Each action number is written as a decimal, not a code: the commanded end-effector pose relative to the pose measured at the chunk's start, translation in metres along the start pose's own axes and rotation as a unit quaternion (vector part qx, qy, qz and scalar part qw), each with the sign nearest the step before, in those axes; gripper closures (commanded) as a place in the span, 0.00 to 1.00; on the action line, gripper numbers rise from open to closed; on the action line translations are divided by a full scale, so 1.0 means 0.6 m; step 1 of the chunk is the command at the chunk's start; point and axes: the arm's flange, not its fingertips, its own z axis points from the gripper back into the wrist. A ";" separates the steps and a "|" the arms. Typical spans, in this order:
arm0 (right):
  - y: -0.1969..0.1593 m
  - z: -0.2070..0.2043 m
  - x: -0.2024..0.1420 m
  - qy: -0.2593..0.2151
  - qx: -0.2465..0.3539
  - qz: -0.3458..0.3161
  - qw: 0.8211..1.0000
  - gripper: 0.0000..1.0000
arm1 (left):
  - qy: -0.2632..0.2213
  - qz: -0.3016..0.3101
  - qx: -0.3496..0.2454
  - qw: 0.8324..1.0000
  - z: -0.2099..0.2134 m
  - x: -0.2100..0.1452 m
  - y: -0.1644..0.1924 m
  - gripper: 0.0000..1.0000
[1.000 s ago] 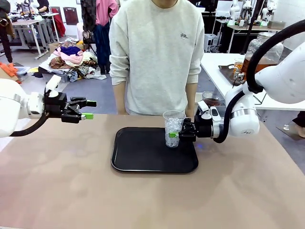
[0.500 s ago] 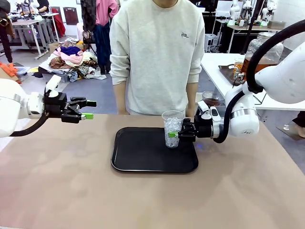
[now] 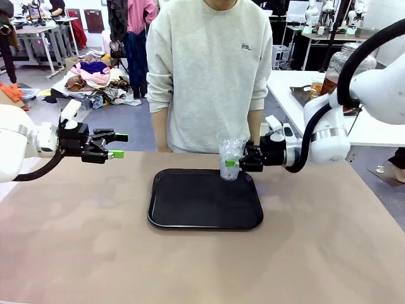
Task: Pour the drink into the iced cup.
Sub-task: Pick up the iced cup indicated by the human and present it to them.
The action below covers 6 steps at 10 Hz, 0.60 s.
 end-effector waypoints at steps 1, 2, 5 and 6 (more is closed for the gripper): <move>-0.015 0.003 0.056 -0.004 0.018 -0.008 1.000 0.30 | -0.004 -0.001 0.004 1.000 -0.001 0.003 0.000 0.00; -0.024 0.002 0.084 -0.003 0.022 -0.006 1.000 0.30 | -0.004 -0.001 0.004 1.000 -0.001 0.003 0.000 0.00; -0.045 0.003 0.129 -0.015 0.024 -0.009 1.000 0.30 | -0.004 -0.001 0.004 1.000 -0.001 0.003 0.000 0.00; -0.043 0.002 0.131 -0.016 0.023 -0.008 1.000 0.30 | -0.004 -0.001 0.004 1.000 -0.001 0.003 0.000 0.00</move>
